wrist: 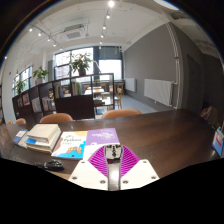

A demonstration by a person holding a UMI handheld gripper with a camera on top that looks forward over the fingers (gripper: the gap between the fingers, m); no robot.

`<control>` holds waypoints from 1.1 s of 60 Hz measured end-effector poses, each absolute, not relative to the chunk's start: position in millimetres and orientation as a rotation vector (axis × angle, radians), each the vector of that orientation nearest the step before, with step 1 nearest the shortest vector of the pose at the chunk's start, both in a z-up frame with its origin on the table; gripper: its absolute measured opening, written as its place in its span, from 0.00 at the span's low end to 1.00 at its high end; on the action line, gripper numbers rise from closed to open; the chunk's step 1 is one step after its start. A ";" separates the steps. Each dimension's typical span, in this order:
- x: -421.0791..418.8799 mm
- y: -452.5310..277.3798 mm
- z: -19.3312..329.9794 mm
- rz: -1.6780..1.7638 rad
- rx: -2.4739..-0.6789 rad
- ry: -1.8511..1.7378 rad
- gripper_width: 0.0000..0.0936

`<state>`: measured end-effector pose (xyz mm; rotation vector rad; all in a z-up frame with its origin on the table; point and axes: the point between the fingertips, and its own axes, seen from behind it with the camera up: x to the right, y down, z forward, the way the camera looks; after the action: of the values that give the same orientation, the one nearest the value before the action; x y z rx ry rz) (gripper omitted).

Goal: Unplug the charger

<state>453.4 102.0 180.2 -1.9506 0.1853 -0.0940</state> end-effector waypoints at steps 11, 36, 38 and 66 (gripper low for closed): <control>489.9 95.9 70.0 -0.085 -2.118 0.191 0.14; 493.6 92.4 86.1 -0.063 -2.095 0.264 0.87; 489.6 89.8 109.5 -0.061 -2.062 0.273 0.86; 319.4 -109.8 258.1 -0.025 -1.898 0.153 0.88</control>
<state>319.4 -109.8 258.1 -1.8979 0.1530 -0.0254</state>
